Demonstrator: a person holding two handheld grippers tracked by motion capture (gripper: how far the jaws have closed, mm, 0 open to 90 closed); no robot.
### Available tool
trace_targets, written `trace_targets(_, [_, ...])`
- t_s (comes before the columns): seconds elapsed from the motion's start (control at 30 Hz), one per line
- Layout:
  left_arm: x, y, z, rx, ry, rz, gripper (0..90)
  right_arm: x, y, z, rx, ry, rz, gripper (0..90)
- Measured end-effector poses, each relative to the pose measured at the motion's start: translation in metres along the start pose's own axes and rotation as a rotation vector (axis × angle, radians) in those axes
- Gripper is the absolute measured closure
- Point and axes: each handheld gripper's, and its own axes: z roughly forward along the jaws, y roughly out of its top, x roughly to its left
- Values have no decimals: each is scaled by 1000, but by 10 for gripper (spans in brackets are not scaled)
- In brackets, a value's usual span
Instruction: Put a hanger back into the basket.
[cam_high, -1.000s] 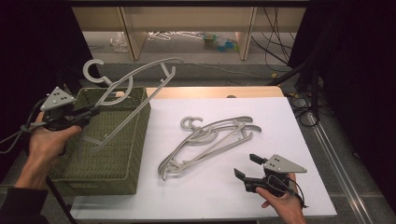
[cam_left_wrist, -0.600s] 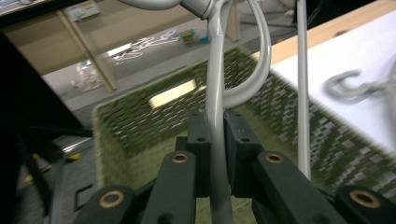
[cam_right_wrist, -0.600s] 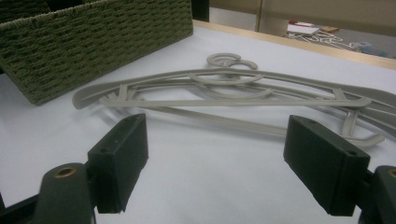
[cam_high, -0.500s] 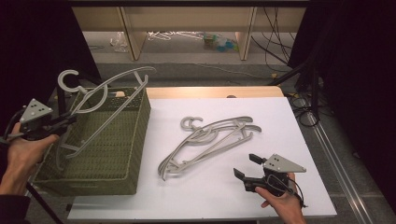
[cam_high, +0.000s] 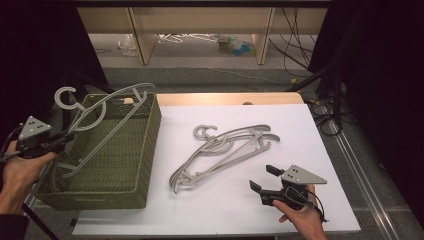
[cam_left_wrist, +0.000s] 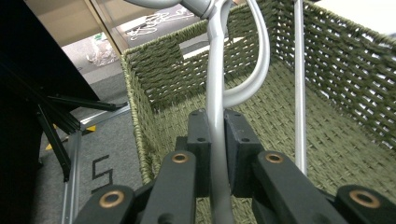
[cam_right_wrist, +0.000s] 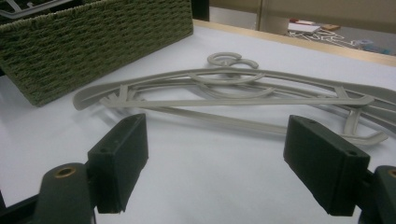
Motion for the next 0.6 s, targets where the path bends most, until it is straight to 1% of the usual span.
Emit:
trace_targets(0.03, [0,0,0,4,3,8,815,0,0,0,0,0,0,228])
trace_targets(0.1, [0,-1,3,21,5,3,815,0,0,-2,16,1,-1,228])
trace_targets(0.13, [1,-2,4,29,12,6,815,0,0,-1,11,4,0,228])
trace_targets(0.17, [1,-3,5,40,9,-8,815,0,1,-4,39,1,11,228])
trace_targets(0.2, [2,-4,5,53,10,-7,815,0,1,-4,33,1,14,228])
trace_targets(0.27, [4,-7,6,60,9,-15,815,0,1,-4,34,2,14,228])
trace_targets(0.33, [4,-10,6,83,13,-3,815,0,1,-4,33,1,14,228])
trace_targets(0.37, [3,-12,7,87,8,-6,815,0,1,-4,32,2,15,228])
trace_targets(0.4, [3,-13,8,104,5,4,815,1,0,-1,12,11,20,228])
trace_targets(0.43, [2,-14,9,103,5,-4,815,1,0,-1,12,11,20,228])
trace_targets(0.47, [2,-15,11,123,1,-1,814,1,0,0,8,11,15,228])
trace_targets(0.5, [1,-15,12,128,0,-5,814,0,0,0,-4,3,2,228])
trace_targets(0.53, [1,-16,13,141,1,-4,814,0,1,-2,11,-2,3,228])
trace_targets(0.57, [1,-16,13,173,-5,14,814,1,0,0,3,8,15,228])
trace_targets(0.6, [1,-16,15,180,-15,3,814,1,0,0,10,12,17,228])
